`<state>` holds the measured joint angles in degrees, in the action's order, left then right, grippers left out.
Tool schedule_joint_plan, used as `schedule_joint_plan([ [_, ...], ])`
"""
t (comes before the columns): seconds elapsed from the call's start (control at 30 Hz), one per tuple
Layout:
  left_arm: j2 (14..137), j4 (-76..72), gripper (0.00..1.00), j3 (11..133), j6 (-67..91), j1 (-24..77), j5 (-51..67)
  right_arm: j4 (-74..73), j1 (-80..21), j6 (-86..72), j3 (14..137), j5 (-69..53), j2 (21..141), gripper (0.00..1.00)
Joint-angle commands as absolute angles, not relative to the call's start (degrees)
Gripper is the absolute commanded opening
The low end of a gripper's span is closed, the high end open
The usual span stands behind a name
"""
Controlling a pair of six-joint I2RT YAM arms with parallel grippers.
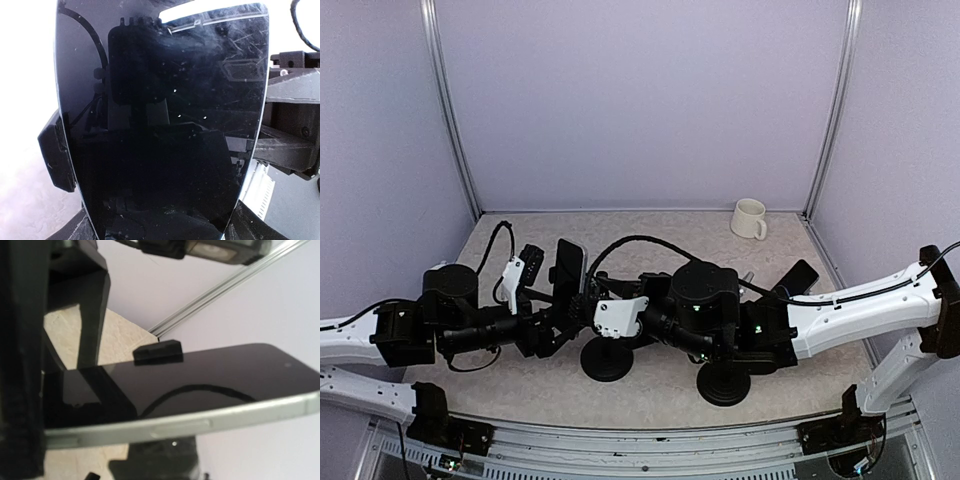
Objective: Remove the phone from the phone stand
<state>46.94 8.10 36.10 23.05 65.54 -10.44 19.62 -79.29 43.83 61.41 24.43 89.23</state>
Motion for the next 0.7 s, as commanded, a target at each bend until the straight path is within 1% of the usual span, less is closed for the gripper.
schedule_joint_plan([
  [0.0,45.93,2.69,0.32,35.17,22.73,63.00,-10.93,17.84,-80.08,42.45,61.05,24.56,86.63,0.00],
  [0.17,48.25,-0.50,0.28,35.97,21.37,65.21,-8.56,18.25,-80.02,42.53,61.00,25.39,87.19,0.00],
  [0.4,47.71,-4.81,0.28,36.87,18.85,67.68,-6.68,18.83,-80.07,42.47,60.95,25.76,87.17,0.00],
  [0.67,46.40,-3.26,0.28,39.33,17.82,68.11,-7.78,19.36,-79.98,42.51,60.65,26.20,87.41,0.00],
])
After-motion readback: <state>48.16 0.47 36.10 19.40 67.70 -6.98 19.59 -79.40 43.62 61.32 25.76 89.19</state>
